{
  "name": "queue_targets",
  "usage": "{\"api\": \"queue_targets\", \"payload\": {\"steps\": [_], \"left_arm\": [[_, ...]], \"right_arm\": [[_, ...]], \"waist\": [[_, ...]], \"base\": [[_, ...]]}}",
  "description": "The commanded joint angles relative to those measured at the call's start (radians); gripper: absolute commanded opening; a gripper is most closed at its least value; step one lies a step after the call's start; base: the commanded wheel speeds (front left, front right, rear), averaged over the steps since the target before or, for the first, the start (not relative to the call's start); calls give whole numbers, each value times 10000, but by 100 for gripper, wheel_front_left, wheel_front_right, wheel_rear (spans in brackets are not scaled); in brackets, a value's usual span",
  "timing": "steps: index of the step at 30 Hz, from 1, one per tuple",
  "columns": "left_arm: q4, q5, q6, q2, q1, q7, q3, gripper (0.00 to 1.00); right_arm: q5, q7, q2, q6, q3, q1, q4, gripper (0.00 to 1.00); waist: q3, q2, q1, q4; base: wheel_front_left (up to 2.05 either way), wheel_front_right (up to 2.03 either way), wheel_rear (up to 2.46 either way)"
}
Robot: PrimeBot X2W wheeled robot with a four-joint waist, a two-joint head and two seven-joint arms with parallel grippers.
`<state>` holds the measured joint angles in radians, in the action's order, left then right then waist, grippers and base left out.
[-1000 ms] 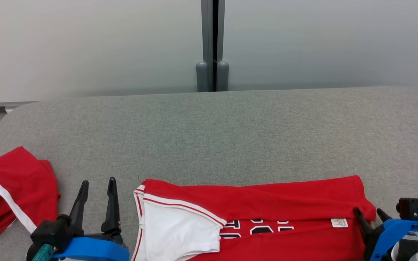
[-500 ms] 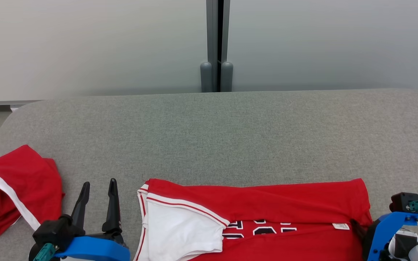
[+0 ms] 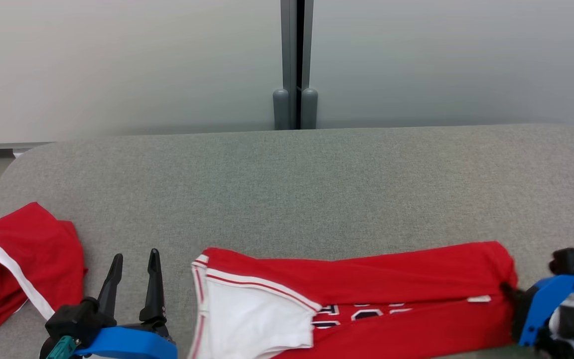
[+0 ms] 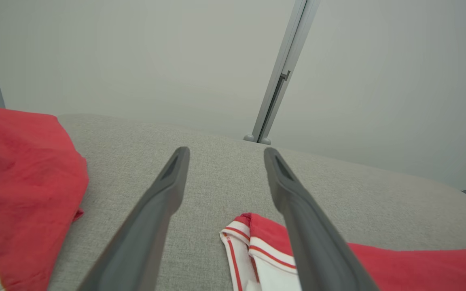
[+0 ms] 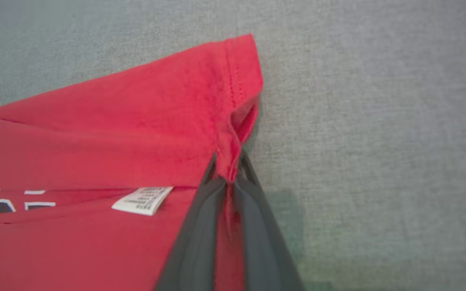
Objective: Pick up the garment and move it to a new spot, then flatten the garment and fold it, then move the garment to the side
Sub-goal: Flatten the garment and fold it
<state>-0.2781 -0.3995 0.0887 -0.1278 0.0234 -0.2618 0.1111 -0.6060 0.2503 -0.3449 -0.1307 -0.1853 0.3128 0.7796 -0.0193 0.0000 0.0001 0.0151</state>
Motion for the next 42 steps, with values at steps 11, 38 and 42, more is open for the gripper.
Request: {"api": "queue_targets", "payload": {"steps": [11, 38, 42], "left_arm": [[-217, 167, 164, 131, 40, -43, -223, 100], [-726, 324, 348, 185, 434, -44, -325, 100], [-794, 335, 368, 184, 473, -45, -279, 100]], "right_arm": [[1385, -712, -293, 1, 1679, 370, -544, 0], [102, -56, 2601, -1, -1629, -1075, -5224, 0], [-259, -337, 2734, -3, -2251, -772, -4305, 0]], "waist": [[98, 0, -1, -25], [77, 0, -1, 1613], [48, 0, -1, 1967]], "base": [[0, 0, 0], [0, 0, 0], [0, 0, 0]]}}
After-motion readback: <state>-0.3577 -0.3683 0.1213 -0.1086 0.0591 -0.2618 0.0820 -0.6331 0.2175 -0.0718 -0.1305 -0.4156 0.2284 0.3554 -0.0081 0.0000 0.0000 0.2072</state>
